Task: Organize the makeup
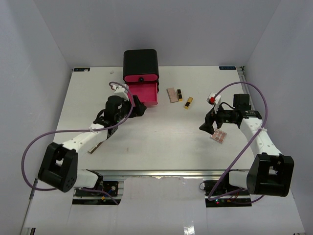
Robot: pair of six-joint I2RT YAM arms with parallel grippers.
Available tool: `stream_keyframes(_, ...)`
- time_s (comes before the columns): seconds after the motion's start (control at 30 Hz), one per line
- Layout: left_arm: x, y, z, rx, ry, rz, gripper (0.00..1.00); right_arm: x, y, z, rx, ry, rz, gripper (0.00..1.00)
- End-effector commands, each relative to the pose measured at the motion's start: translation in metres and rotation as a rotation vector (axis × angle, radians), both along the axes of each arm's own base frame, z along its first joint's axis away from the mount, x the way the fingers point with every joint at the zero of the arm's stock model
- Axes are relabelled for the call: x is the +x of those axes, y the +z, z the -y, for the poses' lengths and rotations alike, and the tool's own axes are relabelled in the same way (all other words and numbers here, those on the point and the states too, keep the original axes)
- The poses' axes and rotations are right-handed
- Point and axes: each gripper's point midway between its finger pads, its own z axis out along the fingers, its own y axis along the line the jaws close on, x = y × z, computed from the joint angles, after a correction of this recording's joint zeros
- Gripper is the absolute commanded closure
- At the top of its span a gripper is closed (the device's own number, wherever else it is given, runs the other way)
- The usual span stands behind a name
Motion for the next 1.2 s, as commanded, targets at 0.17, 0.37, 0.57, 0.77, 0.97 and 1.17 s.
stream_keyframes(0.17, -0.054, 0.038, -0.004, -0.084, -0.112, 0.167, 0.02, -0.001, -0.07, 0.074, -0.539, -0.257, -0.19, 0.1)
stream_keyframes(0.37, -0.062, 0.009, -0.011, -0.054, -0.091, 0.117, 0.02, -0.003, -0.088, 0.081, -0.62, -0.242, -0.26, 0.1)
stream_keyframes(0.57, -0.065, 0.008, -0.014, -0.052, -0.085, 0.128, 0.02, -0.005, -0.102, 0.088, -0.688, -0.238, -0.29, 0.1)
stream_keyframes(0.77, -0.067, 0.01, -0.014, -0.062, -0.093, 0.134, 0.02, -0.001, -0.111, 0.091, -0.715, -0.232, -0.286, 0.1)
stream_keyframes(0.97, -0.069, 0.013, -0.015, -0.067, -0.089, 0.144, 0.02, 0.003, -0.121, 0.091, -0.727, -0.194, -0.284, 0.1)
stream_keyframes(1.17, -0.071, 0.017, -0.017, -0.075, -0.08, 0.155, 0.02, 0.006, -0.122, 0.088, -0.716, -0.152, -0.264, 0.05)
